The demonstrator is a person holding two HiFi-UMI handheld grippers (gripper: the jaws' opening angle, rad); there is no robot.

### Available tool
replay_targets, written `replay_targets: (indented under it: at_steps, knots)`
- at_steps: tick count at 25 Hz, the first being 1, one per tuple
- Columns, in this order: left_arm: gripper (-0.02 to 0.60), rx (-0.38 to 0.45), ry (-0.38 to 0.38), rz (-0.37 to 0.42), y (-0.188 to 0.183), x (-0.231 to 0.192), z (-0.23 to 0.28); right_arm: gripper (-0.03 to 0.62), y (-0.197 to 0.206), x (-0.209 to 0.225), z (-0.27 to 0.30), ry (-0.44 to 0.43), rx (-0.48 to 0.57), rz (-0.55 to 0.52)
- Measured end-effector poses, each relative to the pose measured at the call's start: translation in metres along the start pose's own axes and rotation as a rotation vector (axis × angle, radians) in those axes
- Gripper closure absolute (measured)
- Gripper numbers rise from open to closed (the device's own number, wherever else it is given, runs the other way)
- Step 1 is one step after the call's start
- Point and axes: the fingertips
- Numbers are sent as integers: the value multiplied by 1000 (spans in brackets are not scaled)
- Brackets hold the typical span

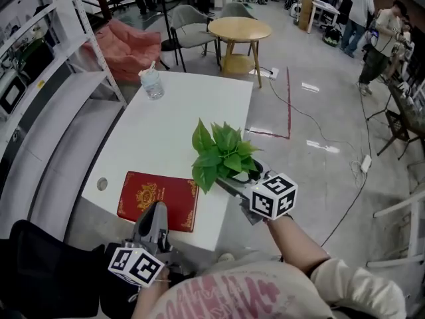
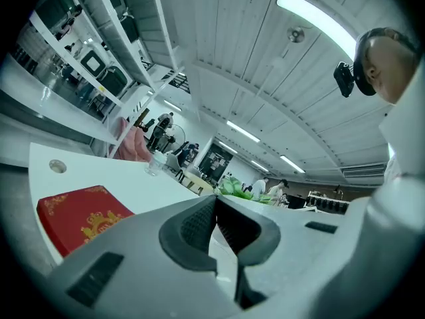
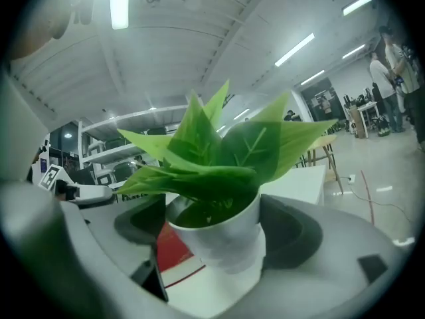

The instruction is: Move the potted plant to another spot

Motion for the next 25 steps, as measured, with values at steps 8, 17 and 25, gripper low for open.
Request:
replay_targets:
  at_steps: [8, 17, 25]
  knots:
    - [578, 51, 99, -37, -10, 13, 25, 137, -47, -30, -33, -75, 121, -6]
    - [578, 73, 132, 40, 7, 6, 60, 137, -40, -8, -17, -153, 167, -19]
    - [578, 160, 17, 51, -27, 2, 129, 137, -91, 49, 46, -257, 111, -37]
Point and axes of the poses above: the fingertips, and each gripper's own axes: z forward along the fingers, x to its right, y out of its underside, and after that the axes turned 4 degrees about x, right-handed
